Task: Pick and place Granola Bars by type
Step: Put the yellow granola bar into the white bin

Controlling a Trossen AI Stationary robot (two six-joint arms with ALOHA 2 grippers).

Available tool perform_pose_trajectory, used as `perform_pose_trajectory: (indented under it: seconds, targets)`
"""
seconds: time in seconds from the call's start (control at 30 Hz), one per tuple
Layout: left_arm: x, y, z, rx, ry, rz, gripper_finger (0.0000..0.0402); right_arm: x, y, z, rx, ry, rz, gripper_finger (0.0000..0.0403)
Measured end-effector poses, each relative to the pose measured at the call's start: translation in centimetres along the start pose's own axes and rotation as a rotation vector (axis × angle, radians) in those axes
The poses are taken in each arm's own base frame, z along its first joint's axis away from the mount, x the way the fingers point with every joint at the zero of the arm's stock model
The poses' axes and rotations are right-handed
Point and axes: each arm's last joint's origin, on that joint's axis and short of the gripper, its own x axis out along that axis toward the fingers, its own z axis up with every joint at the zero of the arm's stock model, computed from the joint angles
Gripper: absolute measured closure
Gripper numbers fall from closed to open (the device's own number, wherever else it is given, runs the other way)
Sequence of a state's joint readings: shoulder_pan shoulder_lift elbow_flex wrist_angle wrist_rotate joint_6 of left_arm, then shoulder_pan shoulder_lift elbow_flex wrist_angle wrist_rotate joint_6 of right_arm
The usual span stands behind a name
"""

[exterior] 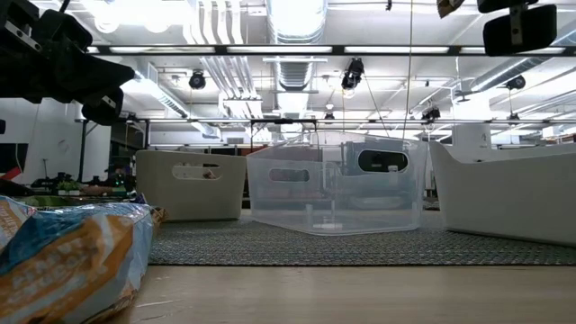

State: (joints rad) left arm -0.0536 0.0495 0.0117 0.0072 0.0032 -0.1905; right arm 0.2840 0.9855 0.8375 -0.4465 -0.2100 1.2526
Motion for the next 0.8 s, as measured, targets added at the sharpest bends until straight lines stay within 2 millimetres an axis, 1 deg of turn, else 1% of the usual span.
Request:
perform_pose_trajectory:
  seconds: [0.3, 0.47, 0.8]
  targets:
    - [0.0, 0.0, 0.01, 0.0, 0.0, 0.0, 0.0401, 0.0, 0.01, 0.01, -0.011, -0.002, 0.004, 0.0344]
    - [0.0, 0.0, 0.0, 0.0, 0.0, 0.0, 0.0401, 0.0, 0.4, 0.15, -0.039, -0.016, 0.045, 0.0344]
    - [0.0, 0.0, 0.0, 0.0, 0.0, 0.0, 0.0401, -0.04, 0.94, 0.32, -0.029, -0.033, 0.099, 0.0344]
